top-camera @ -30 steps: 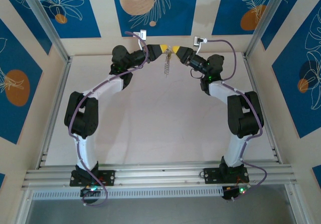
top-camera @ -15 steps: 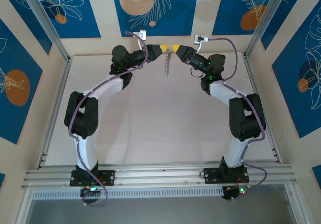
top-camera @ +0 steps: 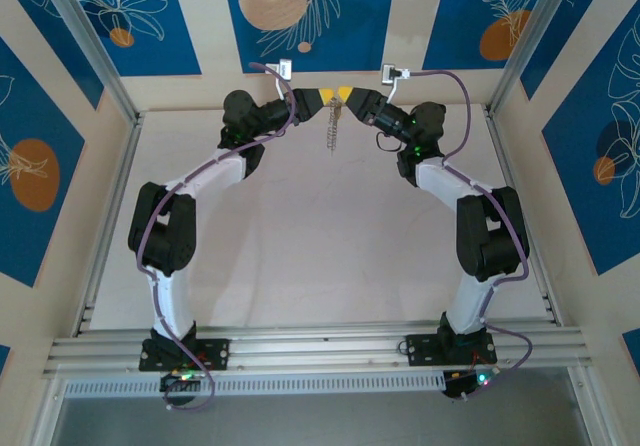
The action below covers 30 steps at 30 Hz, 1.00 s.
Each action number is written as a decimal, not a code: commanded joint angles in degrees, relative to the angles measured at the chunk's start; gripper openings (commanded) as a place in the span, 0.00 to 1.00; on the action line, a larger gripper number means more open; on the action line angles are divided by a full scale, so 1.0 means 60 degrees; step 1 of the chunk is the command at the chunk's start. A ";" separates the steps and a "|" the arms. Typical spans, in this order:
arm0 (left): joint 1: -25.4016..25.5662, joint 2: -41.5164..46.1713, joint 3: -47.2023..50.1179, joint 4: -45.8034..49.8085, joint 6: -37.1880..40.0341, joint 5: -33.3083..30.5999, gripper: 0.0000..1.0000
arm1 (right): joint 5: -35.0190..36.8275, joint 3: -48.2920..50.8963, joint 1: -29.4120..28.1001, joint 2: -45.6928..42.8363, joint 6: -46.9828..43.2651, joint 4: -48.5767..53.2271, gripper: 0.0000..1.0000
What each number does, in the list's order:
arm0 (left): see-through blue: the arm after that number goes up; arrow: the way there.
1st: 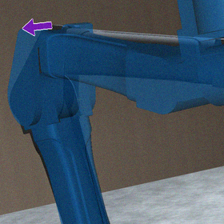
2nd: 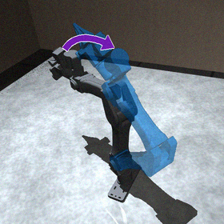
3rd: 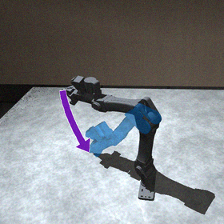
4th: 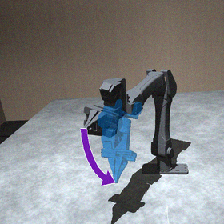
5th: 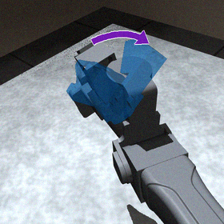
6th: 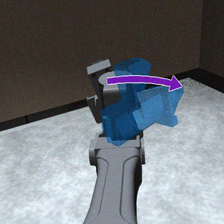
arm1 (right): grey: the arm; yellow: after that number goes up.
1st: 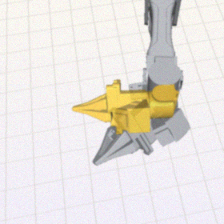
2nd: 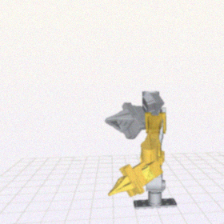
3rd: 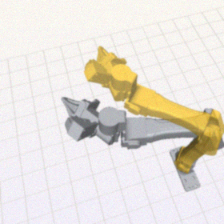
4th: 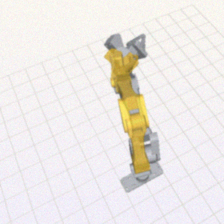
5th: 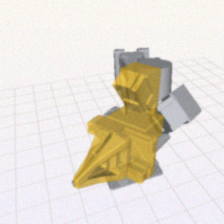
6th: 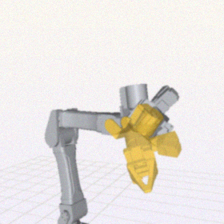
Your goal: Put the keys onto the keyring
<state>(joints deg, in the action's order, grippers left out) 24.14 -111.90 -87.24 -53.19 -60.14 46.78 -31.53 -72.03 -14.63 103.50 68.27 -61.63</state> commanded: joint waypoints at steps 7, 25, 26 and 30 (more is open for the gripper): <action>0.0078 0.0368 -0.0064 -0.0662 -0.0150 -0.0092 0.00 | -0.0025 -0.0212 -0.0039 0.0166 -0.0282 0.0164 0.12; 0.0076 0.0377 -0.0049 -0.0686 -0.0157 -0.0166 0.00 | -0.0236 0.0020 -0.0368 0.0271 -0.0187 -0.0023 0.15; 0.0075 0.0372 -0.0050 -0.0679 -0.0146 -0.0166 0.00 | -0.0210 0.0048 -0.0374 0.0269 -0.0187 -0.0028 0.15; 0.0093 0.0369 -0.0006 -0.0700 -0.0171 -0.0178 0.00 | -0.0082 0.0103 -0.0381 0.0333 -0.0045 -0.0189 0.10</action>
<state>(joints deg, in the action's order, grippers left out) 24.03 -111.92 -87.24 -53.12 -61.01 45.71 -32.73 -72.16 -15.81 104.16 67.61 -62.28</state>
